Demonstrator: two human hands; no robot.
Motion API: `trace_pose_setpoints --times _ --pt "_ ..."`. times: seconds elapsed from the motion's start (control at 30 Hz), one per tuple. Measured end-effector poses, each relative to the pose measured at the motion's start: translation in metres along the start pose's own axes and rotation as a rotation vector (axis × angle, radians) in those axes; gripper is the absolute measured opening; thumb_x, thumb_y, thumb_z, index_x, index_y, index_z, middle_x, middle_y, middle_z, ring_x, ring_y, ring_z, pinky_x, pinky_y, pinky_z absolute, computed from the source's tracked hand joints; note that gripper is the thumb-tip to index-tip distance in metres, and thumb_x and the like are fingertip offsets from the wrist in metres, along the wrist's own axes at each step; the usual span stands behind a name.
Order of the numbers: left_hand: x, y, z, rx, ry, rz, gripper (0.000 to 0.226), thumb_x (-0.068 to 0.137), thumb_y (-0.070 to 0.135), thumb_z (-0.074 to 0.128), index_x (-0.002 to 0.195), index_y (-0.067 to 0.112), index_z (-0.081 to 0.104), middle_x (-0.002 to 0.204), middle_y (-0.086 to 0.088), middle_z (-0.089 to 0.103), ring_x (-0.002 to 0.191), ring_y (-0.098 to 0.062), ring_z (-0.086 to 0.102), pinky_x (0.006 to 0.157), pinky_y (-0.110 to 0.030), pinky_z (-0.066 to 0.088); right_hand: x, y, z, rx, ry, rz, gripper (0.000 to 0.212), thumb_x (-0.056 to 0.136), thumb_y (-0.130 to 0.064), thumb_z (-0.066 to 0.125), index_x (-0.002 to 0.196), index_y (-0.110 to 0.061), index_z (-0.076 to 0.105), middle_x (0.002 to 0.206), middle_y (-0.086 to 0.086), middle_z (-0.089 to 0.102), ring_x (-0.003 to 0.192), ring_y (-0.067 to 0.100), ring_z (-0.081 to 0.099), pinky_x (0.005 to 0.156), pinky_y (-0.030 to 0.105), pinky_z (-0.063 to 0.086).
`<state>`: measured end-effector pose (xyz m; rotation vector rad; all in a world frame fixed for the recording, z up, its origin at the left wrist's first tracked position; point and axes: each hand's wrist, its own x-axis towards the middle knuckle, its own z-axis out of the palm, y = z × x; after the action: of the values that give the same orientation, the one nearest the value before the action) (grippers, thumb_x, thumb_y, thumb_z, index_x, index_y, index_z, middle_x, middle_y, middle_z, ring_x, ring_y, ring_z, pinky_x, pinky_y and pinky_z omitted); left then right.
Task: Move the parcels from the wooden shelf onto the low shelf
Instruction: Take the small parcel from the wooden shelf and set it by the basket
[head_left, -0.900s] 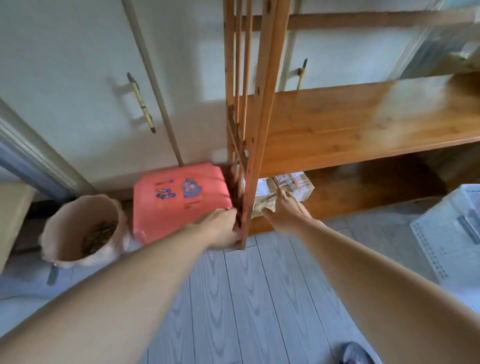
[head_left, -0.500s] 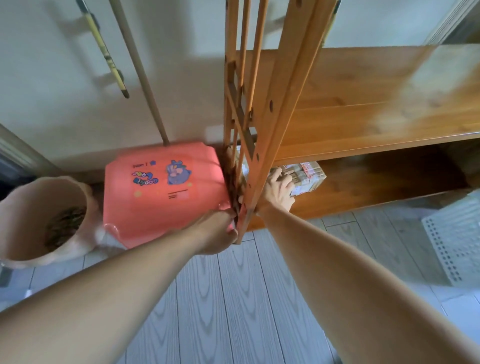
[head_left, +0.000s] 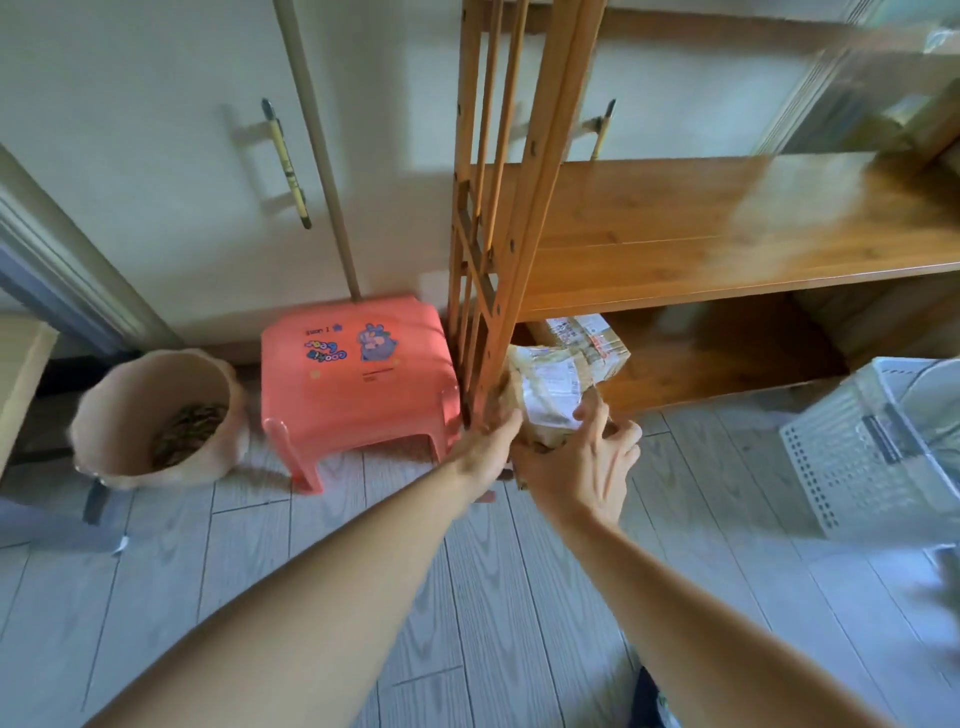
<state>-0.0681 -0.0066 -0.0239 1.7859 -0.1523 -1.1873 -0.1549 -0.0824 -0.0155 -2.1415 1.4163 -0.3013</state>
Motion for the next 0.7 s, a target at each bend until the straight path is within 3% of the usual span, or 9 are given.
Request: trace_pose_setpoints --times 0.07,0.1,0.23,0.33,0.4,0.47,0.57,0.7 --pt "-0.023 -0.009 0.011 -0.159 -0.048 0.018 0.074 0.074 0.073 0.055 0.139 0.039 0.051 0.128 -0.001 0.071 0.104 -0.021 0.072 0.065 -0.032 0.058 -0.033 0.004 -0.016 0.024 0.001 -0.006 0.085 0.062 -0.068 0.074 0.127 -0.025 0.041 0.129 0.012 0.038 0.124 0.039 0.042 0.079 0.044 0.052" --pt "-0.035 -0.012 0.013 -0.221 -0.063 0.036 0.072 0.074 0.068 0.061 0.14 0.039 0.051 0.127 -0.005 0.073 0.1 -0.022 0.073 0.062 -0.031 0.059 -0.047 0.006 -0.025 0.037 0.001 0.003 0.085 0.062 -0.068 0.075 0.128 -0.026 0.04 0.129 0.011 0.038 0.125 0.038 0.042 0.08 0.043 0.052" --pt "-0.084 -0.014 0.008 -0.316 -0.09 0.066 0.042 0.09 0.035 0.066 0.129 0.023 0.059 0.105 -0.018 0.075 0.075 -0.028 0.07 0.061 -0.033 0.059 -0.085 0.007 -0.059 0.045 -0.031 -0.092 0.092 0.059 -0.071 0.073 0.133 -0.029 0.038 0.126 0.006 0.039 0.121 0.03 0.042 0.079 0.04 0.052" --pt "-0.124 -0.012 -0.012 -0.309 -0.056 0.111 0.035 0.092 0.03 0.063 0.125 0.018 0.058 0.107 -0.022 0.073 0.077 -0.03 0.07 0.067 -0.038 0.059 -0.105 -0.003 -0.08 0.12 -0.101 -0.228 0.095 0.06 -0.076 0.067 0.137 -0.029 0.039 0.124 0.003 0.045 0.118 0.023 0.039 0.087 0.03 0.038" --pt "-0.15 -0.006 -0.032 -0.312 0.001 0.153 0.025 0.094 0.024 0.062 0.119 0.021 0.056 0.103 -0.017 0.071 0.08 -0.03 0.069 0.068 -0.04 0.058 -0.112 -0.015 -0.092 0.241 -0.161 -0.256 0.087 0.067 -0.075 0.065 0.136 -0.028 0.039 0.121 -0.001 0.048 0.116 0.018 0.04 0.093 0.032 0.042" --pt "-0.172 -0.002 -0.056 -0.333 0.041 0.197 0.033 0.094 0.021 0.064 0.125 0.025 0.052 0.1 -0.013 0.071 0.082 -0.029 0.069 0.07 -0.041 0.058 -0.113 -0.031 -0.102 0.313 -0.208 -0.278 0.072 0.08 -0.061 0.068 0.135 -0.025 0.039 0.121 -0.001 0.048 0.112 0.015 0.043 0.1 0.042 0.046" --pt "-0.2 0.003 -0.085 -0.351 0.049 0.286 0.046 0.091 0.017 0.069 0.13 0.031 0.051 0.1 -0.013 0.077 0.083 -0.027 0.071 0.069 -0.039 0.059 -0.117 -0.058 -0.105 0.381 -0.294 -0.304 0.059 0.087 -0.051 0.068 0.133 -0.023 0.044 0.125 0.002 0.051 0.111 0.013 0.046 0.104 0.041 0.046" --pt "-0.225 0.002 -0.116 -0.42 0.136 0.412 0.056 0.088 0.009 0.072 0.134 0.033 0.05 0.114 -0.017 0.075 0.09 -0.027 0.074 0.072 -0.042 0.058 -0.124 -0.093 -0.094 0.586 -0.444 -0.33 0.042 0.078 -0.064 0.064 0.112 -0.049 0.044 0.125 -0.004 0.064 0.117 0.018 0.063 0.099 0.049 0.055"
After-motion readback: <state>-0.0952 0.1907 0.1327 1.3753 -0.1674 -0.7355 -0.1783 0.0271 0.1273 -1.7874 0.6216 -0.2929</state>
